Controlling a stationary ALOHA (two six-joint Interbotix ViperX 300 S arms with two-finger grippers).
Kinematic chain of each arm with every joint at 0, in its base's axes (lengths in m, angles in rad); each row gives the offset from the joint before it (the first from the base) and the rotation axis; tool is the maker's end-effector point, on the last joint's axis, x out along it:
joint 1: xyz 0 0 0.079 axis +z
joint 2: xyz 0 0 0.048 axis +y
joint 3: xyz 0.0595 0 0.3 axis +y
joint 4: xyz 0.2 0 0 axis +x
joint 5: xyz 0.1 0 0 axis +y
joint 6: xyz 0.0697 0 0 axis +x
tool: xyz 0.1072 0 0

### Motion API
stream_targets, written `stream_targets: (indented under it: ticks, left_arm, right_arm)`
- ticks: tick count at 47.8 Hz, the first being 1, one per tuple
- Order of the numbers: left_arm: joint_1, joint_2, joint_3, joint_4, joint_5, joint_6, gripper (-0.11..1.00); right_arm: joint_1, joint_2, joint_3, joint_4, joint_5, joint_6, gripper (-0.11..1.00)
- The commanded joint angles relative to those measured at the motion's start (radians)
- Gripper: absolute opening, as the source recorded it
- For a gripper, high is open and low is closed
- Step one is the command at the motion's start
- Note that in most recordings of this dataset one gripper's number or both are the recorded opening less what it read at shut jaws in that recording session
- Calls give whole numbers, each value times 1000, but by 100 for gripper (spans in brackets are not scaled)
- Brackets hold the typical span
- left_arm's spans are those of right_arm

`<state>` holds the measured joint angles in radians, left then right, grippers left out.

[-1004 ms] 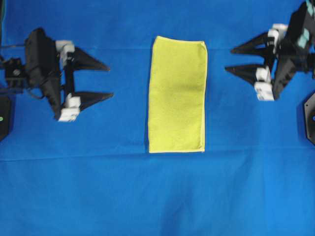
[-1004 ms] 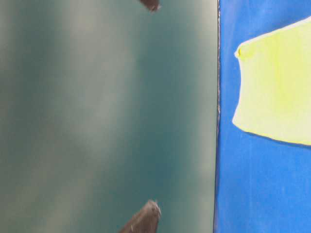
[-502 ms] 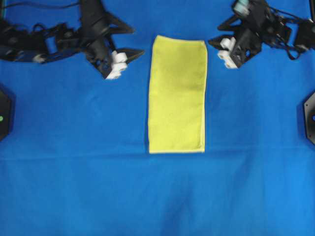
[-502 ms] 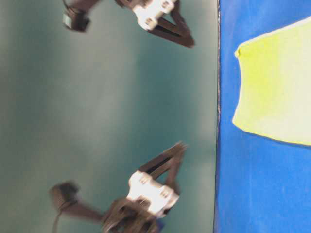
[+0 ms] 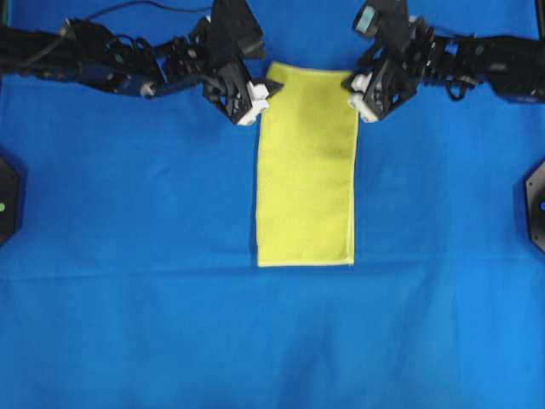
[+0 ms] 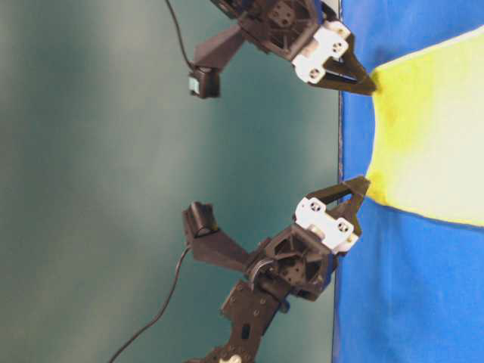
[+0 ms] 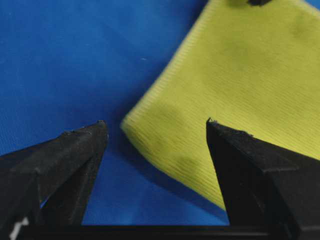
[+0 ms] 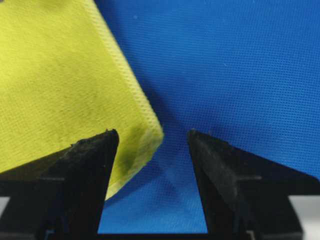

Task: Fold the yellow towel.
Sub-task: 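Move both grippers to the strip's top corners and grasp them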

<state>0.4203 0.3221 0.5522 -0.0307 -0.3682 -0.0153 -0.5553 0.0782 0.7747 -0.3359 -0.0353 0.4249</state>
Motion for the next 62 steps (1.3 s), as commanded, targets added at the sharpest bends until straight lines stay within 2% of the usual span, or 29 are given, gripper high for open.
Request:
stream_targets:
  ticks: [1, 6, 11, 16, 18, 21, 26, 41, 49, 62]
  left_arm:
    - [6, 0, -26, 2, -9, 2, 76]
    - [11, 29, -29, 2, -9, 2, 74]
    - [11, 44, -29, 3, -5, 8, 66]
    - [11, 55, -28, 3, 3, 20, 46]
    - [11, 58, -28, 3, 5, 25, 34]
    - [12, 61, -29, 3, 5, 28, 20]
    - [12, 64, -37, 3, 2, 29, 4]
    - [12, 52, -41, 3, 5, 29, 4]
    - [12, -12, -40, 3, 8, 32, 4]
    - [28, -32, -55, 3, 3, 64, 4]
  right_arm:
    - [-20, 9, -21, -2, -14, 2, 60]
    - [-29, 28, -28, -2, -15, 0, 58]
    - [-29, 38, -31, -2, -14, 2, 53]
    - [-29, 40, -23, 3, -12, 3, 36]
    - [-26, 38, -20, 3, -14, 8, 21]
    - [-15, 40, -17, 3, -14, 9, 5]
    - [-2, 40, -15, 5, -15, 12, 3]
    - [0, 31, -18, 6, -6, 14, 3]
    - [-6, -18, -31, 5, 20, 11, 3]
    - [-23, -67, -51, -2, 66, 0, 3]
